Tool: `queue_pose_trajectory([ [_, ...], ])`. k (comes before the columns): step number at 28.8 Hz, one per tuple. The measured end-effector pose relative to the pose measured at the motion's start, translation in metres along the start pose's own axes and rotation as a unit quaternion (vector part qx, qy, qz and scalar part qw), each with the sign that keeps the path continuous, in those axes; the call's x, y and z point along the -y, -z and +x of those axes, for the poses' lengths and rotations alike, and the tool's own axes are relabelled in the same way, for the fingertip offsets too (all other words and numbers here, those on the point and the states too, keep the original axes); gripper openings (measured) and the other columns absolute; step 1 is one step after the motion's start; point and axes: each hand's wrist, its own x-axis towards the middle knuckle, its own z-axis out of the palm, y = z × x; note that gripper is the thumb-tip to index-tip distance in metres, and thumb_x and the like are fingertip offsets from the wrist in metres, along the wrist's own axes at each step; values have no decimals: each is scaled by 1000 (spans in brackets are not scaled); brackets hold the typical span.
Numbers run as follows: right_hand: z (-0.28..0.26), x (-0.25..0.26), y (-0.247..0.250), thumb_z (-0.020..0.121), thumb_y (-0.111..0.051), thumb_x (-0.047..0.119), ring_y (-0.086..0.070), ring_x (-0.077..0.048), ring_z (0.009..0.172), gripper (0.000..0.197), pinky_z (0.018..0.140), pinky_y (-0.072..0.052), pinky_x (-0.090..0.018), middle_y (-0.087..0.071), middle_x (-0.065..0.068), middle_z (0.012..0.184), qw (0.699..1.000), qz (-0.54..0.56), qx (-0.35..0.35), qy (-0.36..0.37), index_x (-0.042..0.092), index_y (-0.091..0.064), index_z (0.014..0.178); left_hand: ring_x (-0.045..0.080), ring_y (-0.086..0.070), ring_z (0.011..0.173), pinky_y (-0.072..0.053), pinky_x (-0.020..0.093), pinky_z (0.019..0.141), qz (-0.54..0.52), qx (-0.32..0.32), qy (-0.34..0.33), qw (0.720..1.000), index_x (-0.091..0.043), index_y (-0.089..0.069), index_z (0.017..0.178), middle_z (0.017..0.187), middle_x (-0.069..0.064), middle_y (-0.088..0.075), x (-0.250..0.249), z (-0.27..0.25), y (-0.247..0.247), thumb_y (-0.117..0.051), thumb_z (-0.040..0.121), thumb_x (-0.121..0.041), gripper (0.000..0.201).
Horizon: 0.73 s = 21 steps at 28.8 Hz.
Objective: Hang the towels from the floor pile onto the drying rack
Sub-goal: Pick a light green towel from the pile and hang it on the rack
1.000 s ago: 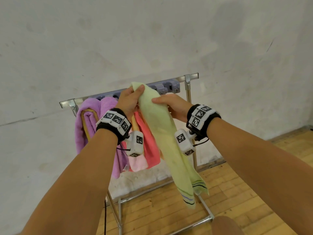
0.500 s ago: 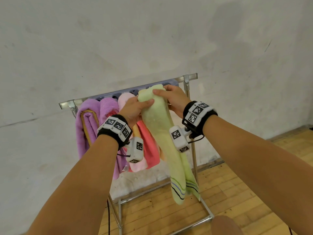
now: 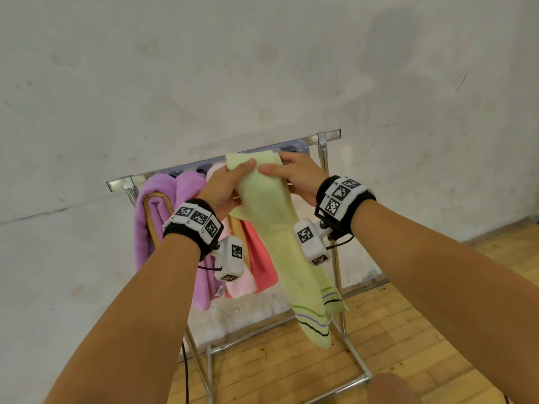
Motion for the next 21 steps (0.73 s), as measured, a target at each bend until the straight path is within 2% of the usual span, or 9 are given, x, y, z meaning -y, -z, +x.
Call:
queue_pose_trajectory([
  [2, 1, 4, -2, 86, -75, 15, -73, -16, 88, 34, 70, -57, -26, -74, -6, 104, 999, 30, -32, 20, 7, -67, 118, 21, -69, 104, -58, 34, 79, 29, 30, 30, 999, -15, -61, 128, 117, 5, -71, 4, -3, -2, -68, 90, -28, 42],
  [5, 3, 9, -4, 87, -73, 20, -72, -19, 93, 35, 73, -57, -29, -73, -7, 109, 998, 11, -49, 23, 9, -66, 119, 19, -70, 100, -58, 31, 72, 38, 48, 31, 998, -12, -59, 129, 114, 5, -72, 5, -1, -1, -68, 89, -15, 41],
  [8, -1, 9, -2, 88, -71, 20, -69, -20, 97, 37, 76, -57, -32, -71, -2, 111, 1000, 4, -9, -28, 18, -62, 124, 26, -68, 108, -58, 36, 75, 26, 20, 0, 999, -13, -54, 134, 121, 8, -69, 1, 3, -1, -72, 86, -10, 51],
  [10, -4, 8, 1, 88, -68, 15, -68, -20, 98, 34, 80, -56, -34, -70, -2, 110, 998, -22, 28, -59, 19, -62, 121, 27, -70, 103, -59, 35, 71, 8, -11, -20, 1000, -11, -52, 134, 121, 10, -68, -1, 6, -1, -74, 84, -8, 54],
  [13, -6, 6, 2, 87, -70, 10, -69, -19, 98, 27, 81, -57, -33, -72, -4, 110, 996, -58, 52, -49, 17, -65, 113, 29, -69, 103, -58, 34, 68, -3, -38, -28, 999, -7, -52, 134, 123, 15, -66, -1, 8, 3, -75, 84, -12, 56],
  [15, -3, 6, 1, 87, -72, 10, -70, -21, 103, 34, 86, -58, -34, -72, -7, 115, 998, -50, 33, -21, 13, -64, 119, 27, -68, 105, -58, 34, 70, 5, -19, -4, 1000, -8, -55, 133, 125, 14, -66, -1, 6, 4, -75, 85, -21, 54],
  [17, 1, 9, 0, 86, -73, 10, -70, -23, 103, 38, 88, -58, -35, -71, -10, 116, 999, -32, -2, 0, 8, -63, 123, 21, -69, 99, -58, 32, 70, 25, 7, 24, 999, -11, -59, 130, 119, 8, -70, -1, 2, 2, -71, 88, -24, 47],
  [19, 7, 10, 0, 86, -74, 12, -69, -26, 103, 39, 88, -57, -38, -71, -12, 116, 999, -29, -39, 7, 6, -63, 122, 21, -69, 97, -58, 31, 69, 36, 23, 33, 999, -13, -57, 132, 118, 8, -69, 0, 2, 1, -72, 86, -18, 48],
  [21, 11, 11, 0, 85, -74, 16, -69, -28, 106, 39, 89, -57, -39, -71, -13, 115, 998, -40, -53, 1, 6, -63, 122, 25, -68, 99, -58, 31, 67, 35, 6, 19, 999, -16, -51, 137, 125, 12, -65, -3, 3, 1, -76, 82, -13, 60],
])
